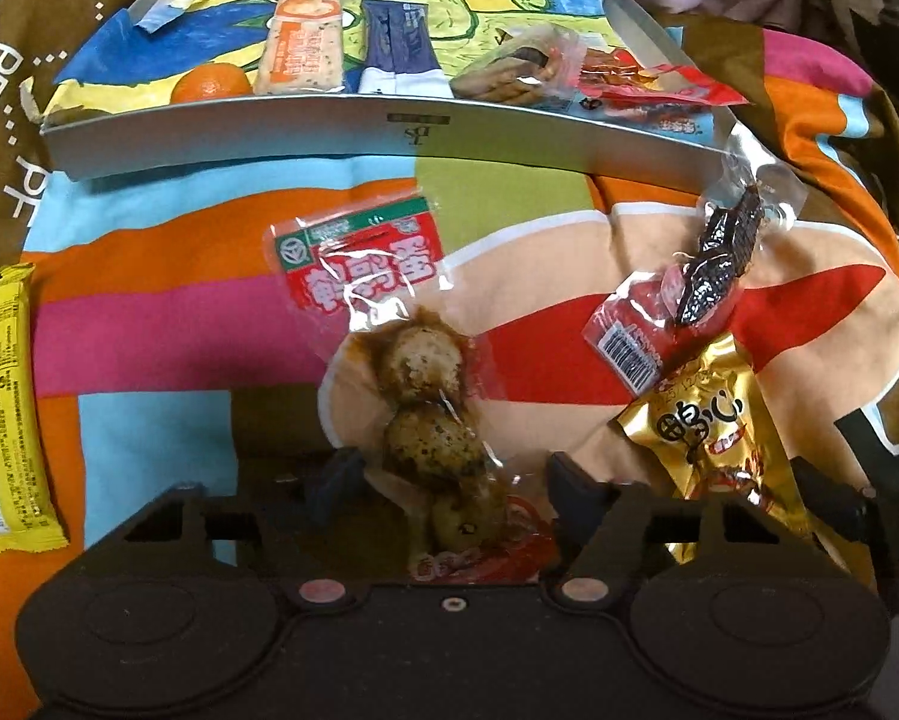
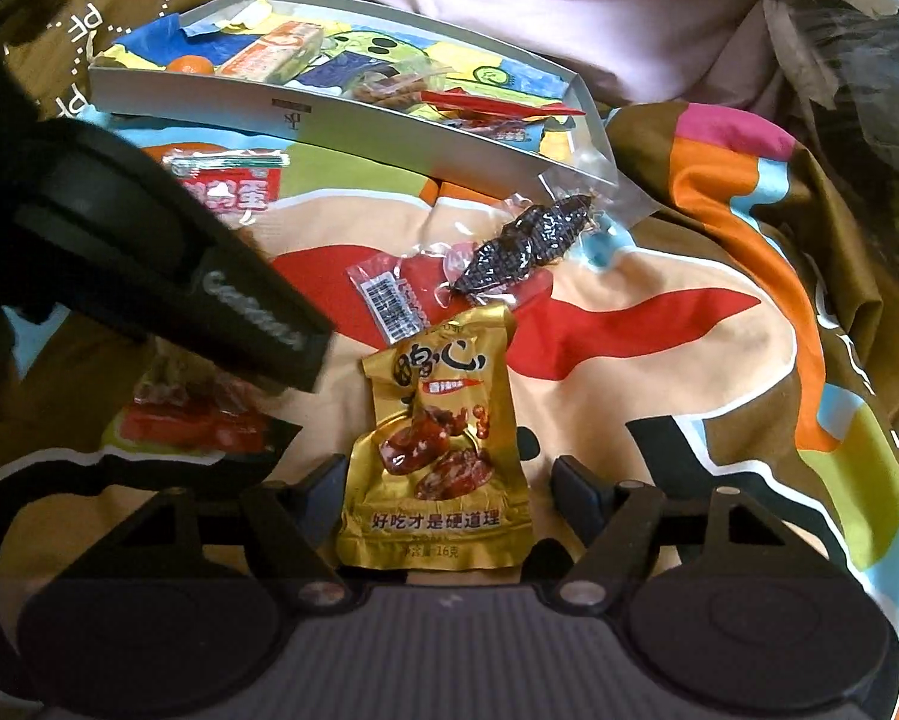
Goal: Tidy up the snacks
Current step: 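Move left tool to the red-label quail egg pack while right tool approaches the gold packet, then close left tool on the quail egg pack while right tool grasps the gold packet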
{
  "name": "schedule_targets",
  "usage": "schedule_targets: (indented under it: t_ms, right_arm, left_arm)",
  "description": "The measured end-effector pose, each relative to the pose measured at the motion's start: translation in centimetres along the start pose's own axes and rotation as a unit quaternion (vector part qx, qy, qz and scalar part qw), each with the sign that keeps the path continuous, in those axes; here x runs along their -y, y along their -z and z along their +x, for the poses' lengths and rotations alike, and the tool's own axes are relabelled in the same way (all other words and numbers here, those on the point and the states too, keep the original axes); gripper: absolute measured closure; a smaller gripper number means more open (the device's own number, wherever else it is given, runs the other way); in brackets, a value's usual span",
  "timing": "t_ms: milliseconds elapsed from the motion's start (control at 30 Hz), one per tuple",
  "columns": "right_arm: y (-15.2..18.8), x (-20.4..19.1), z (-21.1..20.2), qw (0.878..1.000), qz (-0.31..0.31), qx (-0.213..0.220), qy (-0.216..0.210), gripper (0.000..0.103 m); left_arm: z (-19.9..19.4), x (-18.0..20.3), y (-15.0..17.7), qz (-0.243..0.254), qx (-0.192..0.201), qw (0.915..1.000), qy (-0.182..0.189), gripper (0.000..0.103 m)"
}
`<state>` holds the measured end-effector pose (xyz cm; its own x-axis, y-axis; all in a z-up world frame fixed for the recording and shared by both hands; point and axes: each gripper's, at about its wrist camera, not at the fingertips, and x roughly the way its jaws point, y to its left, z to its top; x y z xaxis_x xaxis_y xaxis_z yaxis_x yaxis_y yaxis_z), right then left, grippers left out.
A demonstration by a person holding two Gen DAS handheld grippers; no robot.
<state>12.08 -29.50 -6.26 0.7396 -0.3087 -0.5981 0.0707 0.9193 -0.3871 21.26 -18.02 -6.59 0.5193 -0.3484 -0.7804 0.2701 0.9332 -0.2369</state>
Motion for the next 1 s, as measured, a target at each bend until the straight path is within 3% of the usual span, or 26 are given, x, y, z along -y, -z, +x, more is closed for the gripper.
schedule_targets:
  t_ms: [333, 533, 600, 667, 1000]
  right_arm:
    - [-0.1, -0.4, -0.1, 1.000, -0.003, 0.006, -0.006, 0.024]
    - [-0.6, -0.8, 0.3, 1.000, -0.005, 0.010, -0.010, 0.022]
    - [-0.6, -0.9, 0.4, 1.000, -0.005, 0.010, -0.010, 0.026]
    - [-0.5, -1.0, 0.3, 1.000, -0.011, 0.013, -0.006, 0.036]
    - [-0.3, -1.9, -0.2, 0.999, -0.036, 0.028, 0.005, 0.048]
  left_arm:
    - [-1.8, -3.2, 0.6, -0.011, -0.024, 0.9994, 0.022, 0.046]
    - [-2.0, -3.9, 1.1, -0.009, -0.017, 0.9995, 0.025, 0.047]
    - [-2.1, -3.7, 1.3, -0.004, -0.013, 0.9997, 0.021, 0.048]
    - [-2.2, -3.6, 1.5, 0.000, -0.009, 0.9998, 0.019, 0.049]
    - [-2.9, -4.0, 1.8, -0.010, -0.001, 0.9998, 0.018, 0.055]
